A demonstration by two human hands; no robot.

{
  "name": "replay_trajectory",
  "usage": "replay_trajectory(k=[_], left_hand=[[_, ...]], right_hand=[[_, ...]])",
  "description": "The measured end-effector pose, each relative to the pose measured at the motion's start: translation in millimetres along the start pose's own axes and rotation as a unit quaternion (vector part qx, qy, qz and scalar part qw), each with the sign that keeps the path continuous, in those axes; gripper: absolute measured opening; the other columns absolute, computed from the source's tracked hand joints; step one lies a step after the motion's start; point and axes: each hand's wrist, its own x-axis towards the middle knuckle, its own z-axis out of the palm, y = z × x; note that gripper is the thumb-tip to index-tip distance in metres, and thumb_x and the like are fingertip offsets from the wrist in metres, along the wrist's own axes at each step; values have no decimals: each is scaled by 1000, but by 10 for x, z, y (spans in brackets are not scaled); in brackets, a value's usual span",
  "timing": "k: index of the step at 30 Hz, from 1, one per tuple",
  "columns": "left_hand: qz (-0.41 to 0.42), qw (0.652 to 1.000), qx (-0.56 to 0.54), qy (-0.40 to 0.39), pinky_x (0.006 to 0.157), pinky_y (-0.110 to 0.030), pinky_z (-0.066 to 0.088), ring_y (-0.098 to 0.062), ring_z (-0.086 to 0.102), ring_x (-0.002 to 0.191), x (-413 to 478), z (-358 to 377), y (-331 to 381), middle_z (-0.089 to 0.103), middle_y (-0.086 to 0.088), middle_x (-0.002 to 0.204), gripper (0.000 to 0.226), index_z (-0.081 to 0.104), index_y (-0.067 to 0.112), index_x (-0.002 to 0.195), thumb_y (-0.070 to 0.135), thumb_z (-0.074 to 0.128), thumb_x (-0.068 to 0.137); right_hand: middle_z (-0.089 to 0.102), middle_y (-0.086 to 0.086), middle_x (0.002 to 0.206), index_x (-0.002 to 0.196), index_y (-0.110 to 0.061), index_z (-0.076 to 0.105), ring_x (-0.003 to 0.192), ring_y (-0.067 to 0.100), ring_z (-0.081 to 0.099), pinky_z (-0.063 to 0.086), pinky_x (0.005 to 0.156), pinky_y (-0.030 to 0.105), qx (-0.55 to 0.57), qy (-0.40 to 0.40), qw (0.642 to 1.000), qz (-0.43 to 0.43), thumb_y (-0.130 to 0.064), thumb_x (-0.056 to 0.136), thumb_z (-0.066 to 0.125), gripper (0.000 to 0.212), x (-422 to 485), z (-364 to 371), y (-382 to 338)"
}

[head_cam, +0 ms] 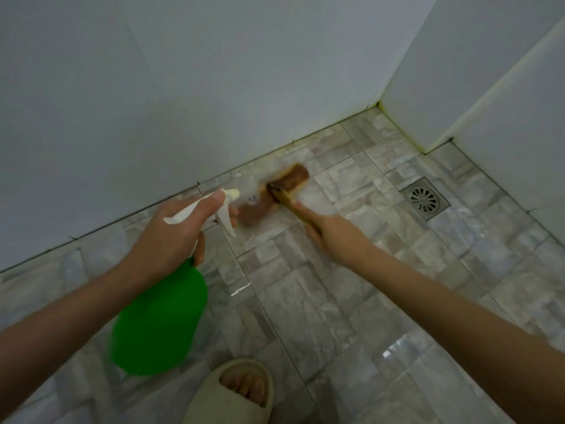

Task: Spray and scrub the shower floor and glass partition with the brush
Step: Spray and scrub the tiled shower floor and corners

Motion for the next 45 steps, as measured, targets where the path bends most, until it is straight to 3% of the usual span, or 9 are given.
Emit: replay_trajectory(k=[5,12,16,19,26,33,35,40,45], left_hand=[[-21,1000,-19,-4,40,-17,41,-20,48,36,-85,42,-78,80,5,100,44,79,23,98,53,49,93],[-21,998,7,-61,45,-19,45,-24,52,39,-63,184,-135,72,-33,92,53,80,33,90,74,48,83],[-12,998,-4,-67,44,-20,45,-24,52,39,-29,245,-119,78,-17,92,43,80,33,90,63,50,95],[-22,997,6,-76,46,-24,46,-26,53,42,-22,309,-93,77,-20,91,50,80,35,91,72,46,86],[-22,992,-2,-126,42,-20,43,-23,50,39,63,643,18,80,-5,93,50,81,27,95,65,50,87],[-13,988,-13,-151,42,-21,43,-20,49,38,147,879,137,79,-10,94,57,80,28,87,75,49,78],[-15,988,-11,-156,43,-22,43,-23,49,40,165,939,147,76,-23,94,55,80,31,87,76,49,79],[-1,984,-9,-177,41,-25,44,-22,50,39,151,1118,186,78,-12,89,48,81,32,85,70,53,83],[-8,982,-6,-190,39,-27,43,-42,55,49,147,1235,273,80,-2,92,54,81,26,93,71,54,80]], right_hand=[[42,-6,57,137,-47,-14,46,7,42,44,54,27,-34,-62,992,109,-32,101,35,64,-1338,-14,308],[57,11,73,151,-34,17,65,28,58,48,60,38,6,13,994,106,-24,101,36,55,-9,-100,81],[54,4,70,148,-44,0,58,19,52,49,60,35,-25,-47,988,144,-32,102,33,58,-1069,-3,157],[43,-4,61,140,-49,-18,50,11,41,44,56,30,-59,-101,970,213,-38,102,27,60,-1733,7,58],[61,13,80,149,-39,17,70,31,60,48,59,35,29,77,973,216,-19,100,36,56,-524,-245,663],[55,3,64,141,-52,-8,57,20,58,54,58,35,46,-38,959,278,-29,101,33,62,-1942,-12,126],[54,4,66,145,-48,-4,57,20,56,51,58,35,35,-22,958,283,-29,101,33,61,-1824,14,262],[60,12,80,149,-38,17,59,21,53,47,56,33,47,66,954,289,-20,101,35,55,-969,-262,873],[54,4,64,142,-49,-4,56,19,56,49,57,32,95,19,946,308,-22,100,37,65,-1982,-41,357]])
